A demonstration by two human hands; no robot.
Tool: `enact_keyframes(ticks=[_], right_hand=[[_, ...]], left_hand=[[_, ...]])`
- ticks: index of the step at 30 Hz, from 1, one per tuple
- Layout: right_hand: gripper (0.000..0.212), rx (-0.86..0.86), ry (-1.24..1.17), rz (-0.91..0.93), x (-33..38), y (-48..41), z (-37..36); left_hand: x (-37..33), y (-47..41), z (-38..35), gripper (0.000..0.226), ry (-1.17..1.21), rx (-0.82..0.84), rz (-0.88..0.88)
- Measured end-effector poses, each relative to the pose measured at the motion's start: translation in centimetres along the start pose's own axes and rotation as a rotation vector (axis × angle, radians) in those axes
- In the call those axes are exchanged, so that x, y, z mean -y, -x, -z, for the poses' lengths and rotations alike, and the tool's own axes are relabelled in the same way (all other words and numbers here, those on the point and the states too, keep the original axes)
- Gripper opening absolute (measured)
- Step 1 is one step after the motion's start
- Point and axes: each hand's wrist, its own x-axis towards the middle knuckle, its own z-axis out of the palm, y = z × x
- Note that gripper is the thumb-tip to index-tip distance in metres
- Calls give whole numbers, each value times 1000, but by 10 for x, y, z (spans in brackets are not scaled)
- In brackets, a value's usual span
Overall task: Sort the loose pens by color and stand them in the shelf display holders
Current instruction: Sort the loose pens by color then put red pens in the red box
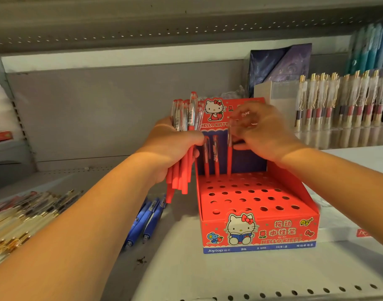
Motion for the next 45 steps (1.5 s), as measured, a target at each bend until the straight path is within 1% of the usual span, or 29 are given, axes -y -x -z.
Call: enact_keyframes(ticks=[3,4,5,7,8,9,11,12,13,16,19,21,25,29,32,34,35,36,37,39,41,43,45], right_hand=[[27,160,231,-77,-5,5,-2],[24,170,304,-67,-6,5,-1],[20,144,372,-28,-5,4,0],[16,31,443,93,1,1,2],[15,-13,404,143,6,1,1],[14,-18,275,154,11,1,0],[12,59,-75,93,19,6,-5],[14,97,-184,65,22,9,-7],[18,121,-233,44,24,12,-9],[22,98,-304,-12,28,17,-14],[18,55,-373,-30,31,18,-16],[16,63,-436,-59,30,18,-19],[15,105,-563,-91,28,20,-20],[19,134,-534,-121,29,19,-16],[21,91,-548,-171,29,16,-11],[15,45,-574,-192,29,12,-5],[10,23,-565,-193,30,9,-2],[9,-5,-533,-188,30,7,0],[13,-39,-470,-172,29,5,3],[21,-118,-249,-85,25,2,6],[24,-165,35,48,22,2,9],[28,-154,178,152,20,3,9],[34,-120,201,190,17,4,8]], left_hand=[[0,0,0,18,-9,22,7],[0,0,0,18,-16,34,7],[0,1,0,17,-22,48,2],[-1,2,0,16,-29,80,-13],[-1,3,0,16,-36,99,-21],[-1,4,0,16,-44,117,-27],[-2,6,-2,16,-58,151,-39],[-2,6,-2,17,-59,163,-44],[-1,6,-3,17,-61,170,-49],[-1,6,-5,16,-74,178,-68],[-1,6,-8,17,-71,173,-121],[-2,6,-10,17,-78,183,-143],[-2,7,-11,19,-78,178,-116],[-4,9,-10,24,-14,208,-76],[-5,9,-9,21,47,165,-51],[-6,8,-7,18,83,111,-36],[-6,8,-6,17,104,89,-27],[-6,8,-5,18,114,71,-23],[-6,8,-5,18,116,55,-23],[-6,8,-4,20,119,38,-23],[-6,7,-4,21,124,36,-19],[-6,7,-4,22,122,38,-13],[-6,7,-3,22,119,39,-11]])
